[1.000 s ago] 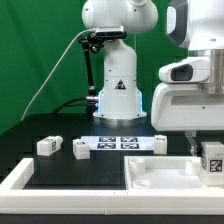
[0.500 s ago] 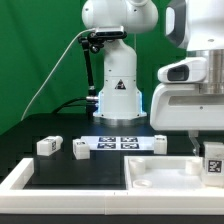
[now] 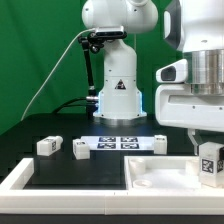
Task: Assemble one leg
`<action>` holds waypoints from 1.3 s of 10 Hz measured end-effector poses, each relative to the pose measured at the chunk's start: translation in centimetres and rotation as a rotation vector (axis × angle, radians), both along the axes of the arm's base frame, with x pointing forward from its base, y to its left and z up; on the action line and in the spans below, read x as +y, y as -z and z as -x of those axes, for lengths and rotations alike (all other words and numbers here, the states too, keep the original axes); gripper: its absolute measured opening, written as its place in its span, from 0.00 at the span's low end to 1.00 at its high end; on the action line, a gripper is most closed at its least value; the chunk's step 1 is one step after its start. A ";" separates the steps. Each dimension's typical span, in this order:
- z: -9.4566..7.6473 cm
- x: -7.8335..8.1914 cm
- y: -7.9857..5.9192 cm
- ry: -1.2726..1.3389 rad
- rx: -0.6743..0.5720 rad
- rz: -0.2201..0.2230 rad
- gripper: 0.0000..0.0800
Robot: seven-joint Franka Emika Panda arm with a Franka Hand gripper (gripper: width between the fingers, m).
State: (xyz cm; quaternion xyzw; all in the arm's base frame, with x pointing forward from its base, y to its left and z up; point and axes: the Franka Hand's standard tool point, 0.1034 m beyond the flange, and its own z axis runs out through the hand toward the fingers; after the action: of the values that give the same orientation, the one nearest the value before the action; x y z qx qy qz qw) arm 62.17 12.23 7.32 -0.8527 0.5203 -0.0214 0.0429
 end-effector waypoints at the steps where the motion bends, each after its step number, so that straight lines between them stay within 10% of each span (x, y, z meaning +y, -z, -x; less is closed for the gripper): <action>1: 0.0 0.1 0.0 0.132 0.006 -0.006 0.36; 5: -0.1 0.1 0.1 0.410 0.022 -0.059 0.36; 7: -0.1 0.1 0.1 0.382 0.020 -0.056 0.68; 13: -0.2 0.3 -0.4 -0.347 0.008 0.025 0.81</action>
Offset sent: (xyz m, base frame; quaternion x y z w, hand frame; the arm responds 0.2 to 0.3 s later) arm 0.0036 -0.0136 -0.0118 0.0049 -0.0090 0.1157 0.9932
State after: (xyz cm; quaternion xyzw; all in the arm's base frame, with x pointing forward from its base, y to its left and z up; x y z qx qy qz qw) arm 62.36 12.49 7.75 -0.9303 0.3650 -0.0167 0.0333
